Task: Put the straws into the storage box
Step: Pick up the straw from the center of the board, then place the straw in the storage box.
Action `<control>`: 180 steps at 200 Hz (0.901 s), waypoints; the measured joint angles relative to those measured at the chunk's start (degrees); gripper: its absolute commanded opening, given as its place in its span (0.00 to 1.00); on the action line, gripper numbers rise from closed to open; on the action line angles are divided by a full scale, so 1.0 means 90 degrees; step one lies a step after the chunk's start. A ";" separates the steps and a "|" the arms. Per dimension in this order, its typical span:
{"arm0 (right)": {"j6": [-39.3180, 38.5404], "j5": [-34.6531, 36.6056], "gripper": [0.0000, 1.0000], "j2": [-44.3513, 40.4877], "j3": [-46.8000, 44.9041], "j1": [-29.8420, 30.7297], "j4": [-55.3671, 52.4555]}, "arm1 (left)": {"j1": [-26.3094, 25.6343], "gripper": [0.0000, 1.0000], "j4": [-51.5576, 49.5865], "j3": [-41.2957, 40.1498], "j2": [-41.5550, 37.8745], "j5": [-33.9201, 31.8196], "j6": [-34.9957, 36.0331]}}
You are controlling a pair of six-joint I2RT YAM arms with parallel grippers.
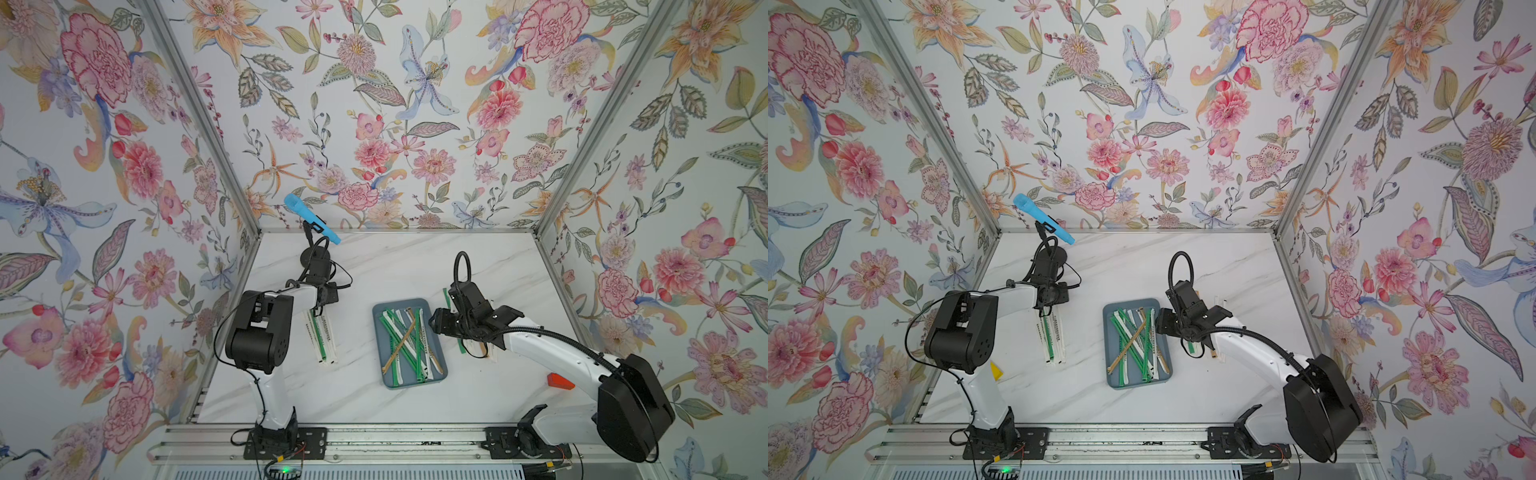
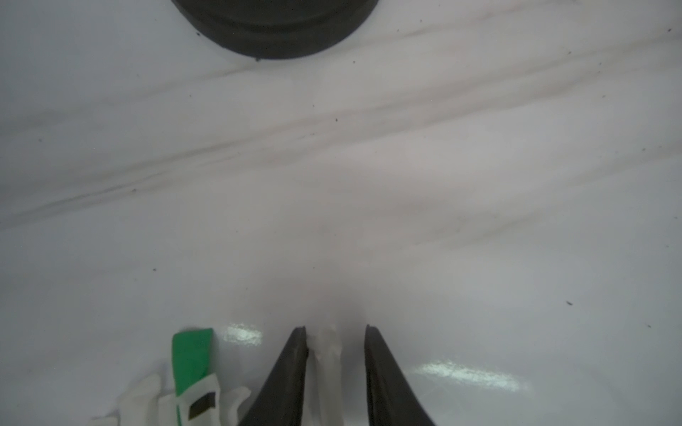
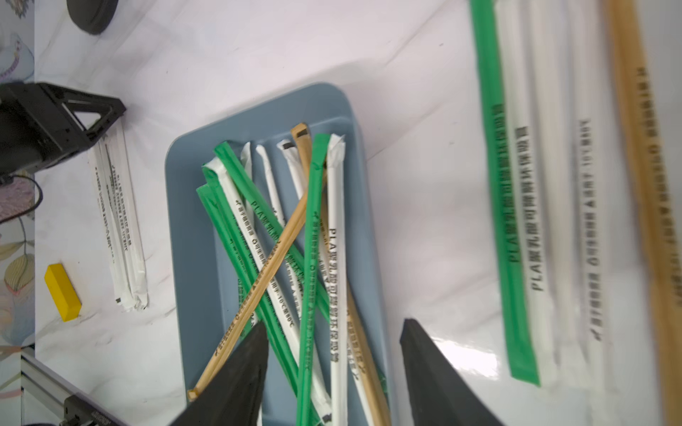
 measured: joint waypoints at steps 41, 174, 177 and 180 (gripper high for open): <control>-0.0372 0.0087 0.63 -0.0967 -0.0355 -0.1375 -0.0182 | -0.0015 0.03 0.0080 0.0000 0.0019 0.0039 0.0012; -0.1994 0.0070 0.53 0.0636 -0.0233 -0.3028 -0.0493 | -0.1508 0.00 0.0078 0.0083 -0.1727 0.0529 -0.0544; -0.2006 0.0075 0.53 0.0675 -0.0199 -0.2994 -0.0495 | -0.1547 0.00 0.0078 0.0083 -0.1778 0.0549 -0.0568; -0.2052 0.0075 0.52 0.0721 -0.0168 -0.2958 -0.0493 | -0.1588 0.00 0.0078 0.0083 -0.1831 0.0573 -0.0597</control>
